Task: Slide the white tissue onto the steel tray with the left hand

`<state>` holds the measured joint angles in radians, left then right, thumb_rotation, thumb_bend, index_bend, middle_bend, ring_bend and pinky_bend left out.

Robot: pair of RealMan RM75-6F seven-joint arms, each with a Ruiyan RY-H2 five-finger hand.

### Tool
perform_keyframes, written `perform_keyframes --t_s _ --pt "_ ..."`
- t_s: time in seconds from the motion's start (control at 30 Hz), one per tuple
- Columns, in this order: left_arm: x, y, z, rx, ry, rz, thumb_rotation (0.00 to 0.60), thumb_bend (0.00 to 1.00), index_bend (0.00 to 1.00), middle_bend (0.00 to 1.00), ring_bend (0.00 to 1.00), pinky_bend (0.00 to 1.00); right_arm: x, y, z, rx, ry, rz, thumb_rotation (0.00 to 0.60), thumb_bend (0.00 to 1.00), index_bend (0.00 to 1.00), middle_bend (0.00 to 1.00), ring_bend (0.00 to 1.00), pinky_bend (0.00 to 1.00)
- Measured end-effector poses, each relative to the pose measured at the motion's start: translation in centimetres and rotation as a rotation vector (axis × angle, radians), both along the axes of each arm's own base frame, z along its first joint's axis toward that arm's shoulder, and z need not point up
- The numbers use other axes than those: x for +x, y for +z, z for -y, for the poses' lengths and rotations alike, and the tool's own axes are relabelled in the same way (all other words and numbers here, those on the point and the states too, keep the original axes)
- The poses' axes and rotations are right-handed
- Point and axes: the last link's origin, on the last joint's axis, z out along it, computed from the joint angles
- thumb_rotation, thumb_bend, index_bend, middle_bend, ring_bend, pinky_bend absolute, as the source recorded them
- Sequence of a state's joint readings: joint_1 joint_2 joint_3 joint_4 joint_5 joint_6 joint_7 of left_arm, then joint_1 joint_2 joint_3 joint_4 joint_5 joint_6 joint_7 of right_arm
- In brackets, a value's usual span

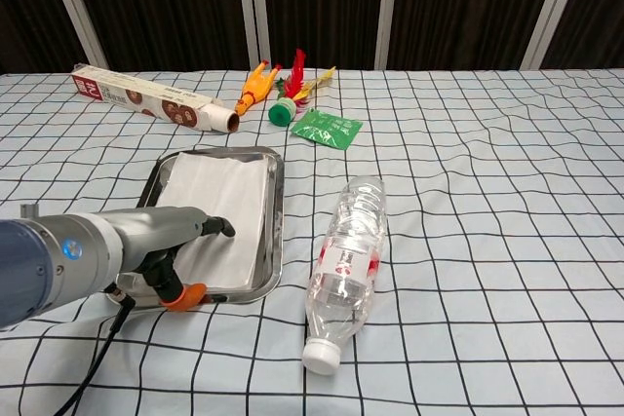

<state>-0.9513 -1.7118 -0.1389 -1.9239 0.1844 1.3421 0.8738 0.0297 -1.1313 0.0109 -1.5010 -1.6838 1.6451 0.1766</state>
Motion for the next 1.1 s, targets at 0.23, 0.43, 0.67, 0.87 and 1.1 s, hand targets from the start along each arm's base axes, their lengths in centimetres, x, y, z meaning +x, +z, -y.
perform_keyframes --t_s 0.23,0.43,0.67,0.87,1.1 --pt "0.4 -0.2 0.2 0.005 0.037 0.032 0.6 0.56 0.0 0.0 0.0 0.0 0.0 0.0 0.0 -0.001 0.001 0.001 0.6 0.29 0.0 0.0 0.0 0.0" --pt "0.8 -0.4 0.5 0.002 0.051 0.042 0.6 0.56 0.0 0.0 0.0 0.0 0.0 0.0 0.0 -0.002 0.002 0.001 0.6 0.29 0.0 0.0 0.0 0.0" --pt "1.0 -0.1 0.5 0.015 0.04 0.061 0.6 0.51 0.0 0.0 0.0 0.0 0.0 0.0 0.0 -0.003 0.002 -0.001 0.6 0.29 0.0 0.0 0.0 0.0" --pt "2.1 1.3 0.7 0.034 0.001 0.095 0.6 0.37 0.0 0.0 0.0 0.0 0.0 0.0 0.0 -0.003 0.003 -0.004 0.6 0.29 0.0 0.0 0.0 0.0" --pt "3.8 4.2 0.6 0.119 -0.121 0.151 0.6 0.31 0.0 0.0 0.0 0.0 0.0 0.0 0.0 -0.006 0.003 -0.004 0.6 0.29 0.0 0.0 0.0 0.0"
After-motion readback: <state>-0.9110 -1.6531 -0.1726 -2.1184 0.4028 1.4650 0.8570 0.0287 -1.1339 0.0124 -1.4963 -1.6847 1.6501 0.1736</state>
